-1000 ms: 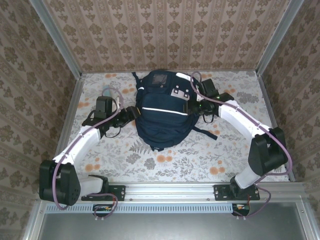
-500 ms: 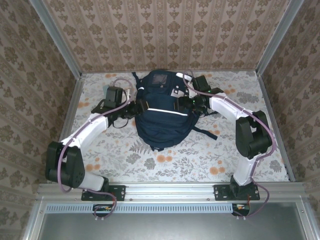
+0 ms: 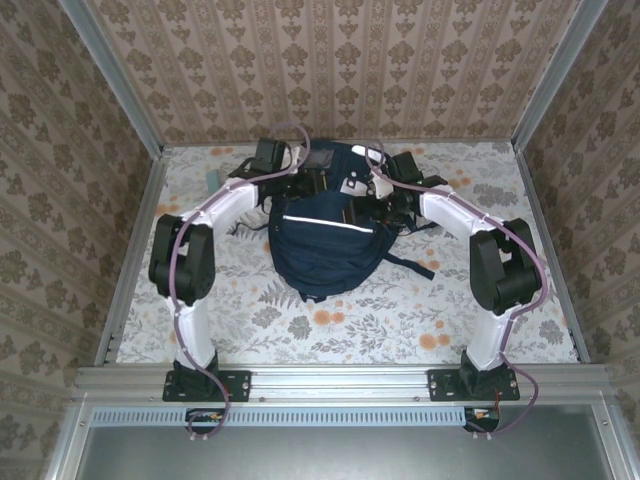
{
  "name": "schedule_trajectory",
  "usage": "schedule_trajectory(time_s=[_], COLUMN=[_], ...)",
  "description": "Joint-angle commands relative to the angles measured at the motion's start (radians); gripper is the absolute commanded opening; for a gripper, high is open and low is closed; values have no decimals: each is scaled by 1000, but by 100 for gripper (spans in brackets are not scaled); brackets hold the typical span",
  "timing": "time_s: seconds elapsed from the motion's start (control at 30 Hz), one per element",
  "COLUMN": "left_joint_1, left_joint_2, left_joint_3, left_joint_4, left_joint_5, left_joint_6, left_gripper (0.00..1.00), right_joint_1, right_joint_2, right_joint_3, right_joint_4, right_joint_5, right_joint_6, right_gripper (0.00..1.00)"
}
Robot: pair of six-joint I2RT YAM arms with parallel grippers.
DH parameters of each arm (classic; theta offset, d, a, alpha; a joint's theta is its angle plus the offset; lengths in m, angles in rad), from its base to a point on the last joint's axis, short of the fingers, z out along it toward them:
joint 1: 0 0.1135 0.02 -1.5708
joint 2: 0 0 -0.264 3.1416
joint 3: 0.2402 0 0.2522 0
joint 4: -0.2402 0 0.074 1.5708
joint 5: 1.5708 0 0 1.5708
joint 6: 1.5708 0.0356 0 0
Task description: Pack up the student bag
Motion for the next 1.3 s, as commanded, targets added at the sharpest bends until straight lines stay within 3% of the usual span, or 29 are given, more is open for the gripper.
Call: schedule_trajectory(time_s=[0.0,0.37,0.53,0.6,0.8,1.0,1.27], left_joint_1=[-18,-14,-2,3,13,8,10], left_joint_2=[61,104,79,58,42,63,97], left_joint_3=[86,134,153,149,149,149,150], left_joint_4=[-98,-138,-156,-151,-142,-122,-169], left_joint_5=[-50,-100,-75,-56,1,42,-80], left_joint_6=[48,45,55,59,85,78,81], left_gripper=[43,44,45,46,46,35,27], right_joint_1=[9,42,40,29,11,11,20], right_joint_2=[-77,-262,-272,-264,-153,-48,15], right_joint_3=[-53,-256,-242,-234,-154,-73,-61], right_joint_4=[-48,1,3,28,109,132,61], right_joint_5=[-108,-166,110,162,51,30,-148], right_joint_6=[-42,-17,-7,-8,22,20,-47], right_gripper=[100,94,91,92,97,99,99])
